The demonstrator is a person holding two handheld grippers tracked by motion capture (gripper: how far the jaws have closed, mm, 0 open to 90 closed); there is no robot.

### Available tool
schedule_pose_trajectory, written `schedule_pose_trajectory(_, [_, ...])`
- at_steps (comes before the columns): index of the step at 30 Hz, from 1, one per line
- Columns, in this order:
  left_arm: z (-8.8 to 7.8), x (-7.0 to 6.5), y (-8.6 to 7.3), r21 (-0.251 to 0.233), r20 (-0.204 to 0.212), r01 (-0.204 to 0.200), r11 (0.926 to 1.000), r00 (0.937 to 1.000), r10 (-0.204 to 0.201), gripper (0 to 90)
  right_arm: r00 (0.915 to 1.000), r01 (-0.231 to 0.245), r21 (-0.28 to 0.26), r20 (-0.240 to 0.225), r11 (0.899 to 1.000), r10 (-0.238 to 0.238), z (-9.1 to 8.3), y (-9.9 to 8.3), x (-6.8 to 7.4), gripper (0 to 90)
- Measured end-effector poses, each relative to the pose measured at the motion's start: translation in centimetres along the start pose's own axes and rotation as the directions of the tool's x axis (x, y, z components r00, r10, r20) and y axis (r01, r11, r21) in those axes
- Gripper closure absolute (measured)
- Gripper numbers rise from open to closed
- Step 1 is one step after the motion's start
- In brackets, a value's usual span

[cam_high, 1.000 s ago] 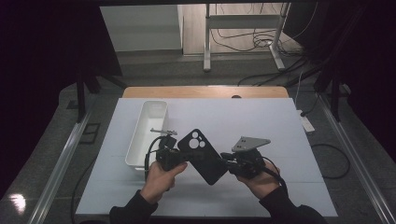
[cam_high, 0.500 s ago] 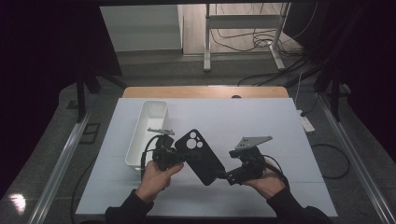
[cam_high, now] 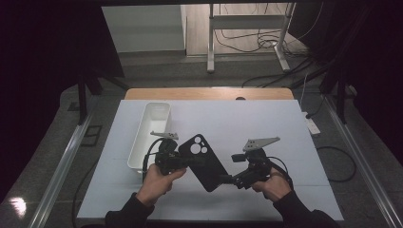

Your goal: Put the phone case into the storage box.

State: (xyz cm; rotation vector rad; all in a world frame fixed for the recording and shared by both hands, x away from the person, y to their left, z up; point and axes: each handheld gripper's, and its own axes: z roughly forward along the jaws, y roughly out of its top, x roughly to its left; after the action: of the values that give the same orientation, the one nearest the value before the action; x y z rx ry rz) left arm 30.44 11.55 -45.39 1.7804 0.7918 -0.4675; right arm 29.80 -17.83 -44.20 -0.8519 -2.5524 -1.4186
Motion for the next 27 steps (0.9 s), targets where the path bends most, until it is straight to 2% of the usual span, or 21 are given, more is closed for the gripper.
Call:
schedule_pose_trajectory(7, [0.1, -0.3, 0.2, 0.004, 0.029, -0.026, 0.9997, 0.9992, 0.026, 85.3, 0.9995, 0.004, 0.004, -0.033, 1.0, -0.004, 0.3, 0.2, 0.4, 0.0])
schedule_pose_trajectory(13, [0.3, -0.6, 0.2, 0.006, 0.069, -0.047, 0.9989, 0.9965, 0.047, 85.3, 0.9991, -0.008, 0.044, -0.041, 0.999, 0.01, 0.8, 0.6, 1.0, 1.3])
schedule_pose_trajectory(17, [0.4, -0.8, 0.3, 0.009, 0.087, -0.063, 0.998, 0.9943, 0.062, 85.3, 0.9981, 0.008, 0.064, -0.062, 0.998, -0.004, 1.2, 0.7, 1.3, 2.4])
schedule_pose_trajectory(19, [0.5, -0.9, 0.3, 0.011, 0.096, -0.073, 0.9973, 0.9928, 0.072, 85.2, 0.9981, 0.023, 0.074, -0.059, 0.997, -0.018, 1.3, 0.7, 1.6, 10.2])
schedule_pose_trajectory(23, [0.6, -0.9, 0.3, 0.015, 0.115, -0.085, 0.9963, 0.99, 0.082, 85.2, 0.9948, 0.034, 0.085, -0.098, 0.996, -0.026, 1.3, 0.8, 1.7, 32.3])
schedule_pose_trajectory(25, [0.7, -1.0, 0.3, 0.018, 0.119, -0.091, 0.9956, 0.9889, 0.089, 85.1, 0.9934, 0.041, 0.085, -0.111, 0.996, -0.032, 1.3, 0.7, 1.8, 39.6])
schedule_pose_trajectory(26, [0.7, -1.0, 0.3, 0.018, 0.119, -0.091, 0.9956, 0.9889, 0.089, 85.1, 0.9934, 0.041, 0.085, -0.111, 0.996, -0.032, 1.3, 0.7, 1.8, 39.6])
schedule_pose_trajectory(27, [0.7, -1.0, 0.3, 0.02, 0.123, -0.096, 0.9952, 0.9881, 0.093, 85.1, 0.9915, 0.045, 0.088, -0.126, 0.995, -0.034, 1.4, 0.7, 1.8, 45.8])
